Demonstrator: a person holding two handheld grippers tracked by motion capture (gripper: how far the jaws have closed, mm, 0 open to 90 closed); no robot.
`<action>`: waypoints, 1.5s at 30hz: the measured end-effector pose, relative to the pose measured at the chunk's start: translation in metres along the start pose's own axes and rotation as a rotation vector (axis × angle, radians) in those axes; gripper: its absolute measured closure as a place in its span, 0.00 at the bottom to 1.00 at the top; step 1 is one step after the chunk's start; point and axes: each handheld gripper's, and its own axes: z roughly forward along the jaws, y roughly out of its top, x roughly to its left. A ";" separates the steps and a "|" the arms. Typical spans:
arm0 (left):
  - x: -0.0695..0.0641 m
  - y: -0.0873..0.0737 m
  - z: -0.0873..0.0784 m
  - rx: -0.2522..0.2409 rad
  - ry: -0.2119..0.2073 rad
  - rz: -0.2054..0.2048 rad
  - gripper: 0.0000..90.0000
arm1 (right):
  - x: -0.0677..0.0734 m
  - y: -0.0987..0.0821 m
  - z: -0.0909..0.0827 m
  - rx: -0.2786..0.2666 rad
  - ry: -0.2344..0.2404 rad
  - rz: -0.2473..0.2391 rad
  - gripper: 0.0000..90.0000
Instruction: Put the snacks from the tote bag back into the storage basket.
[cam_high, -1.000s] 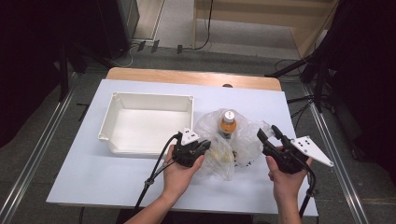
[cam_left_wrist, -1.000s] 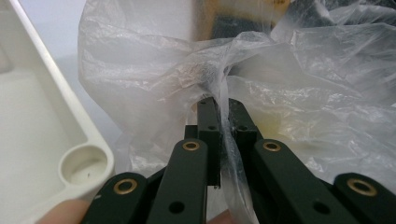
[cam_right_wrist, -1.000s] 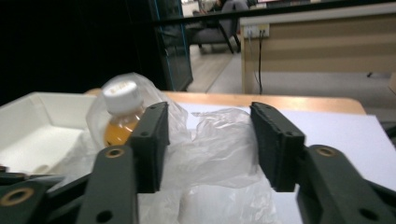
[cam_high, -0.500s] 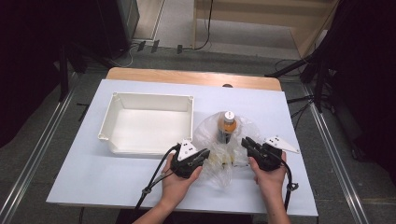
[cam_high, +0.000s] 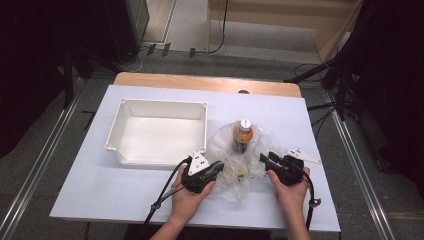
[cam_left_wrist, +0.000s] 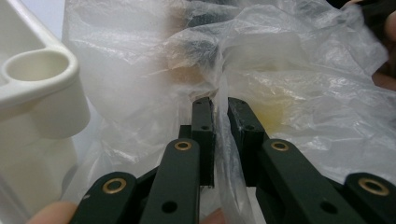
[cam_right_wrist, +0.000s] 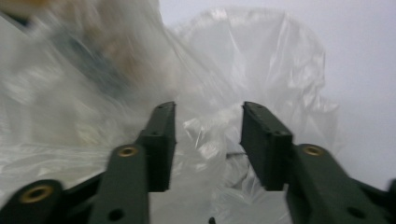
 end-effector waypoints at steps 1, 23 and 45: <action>0.001 0.000 -0.001 -0.006 -0.005 0.000 0.92 | 0.000 0.002 -0.005 -0.029 0.007 -0.001 0.52; 0.000 -0.001 -0.002 -0.034 -0.014 0.002 0.92 | 0.043 0.057 -0.046 -0.203 0.017 -0.123 0.40; 0.001 -0.001 -0.002 -0.034 -0.006 -0.004 0.92 | 0.025 0.067 0.020 -0.038 0.020 -0.020 0.94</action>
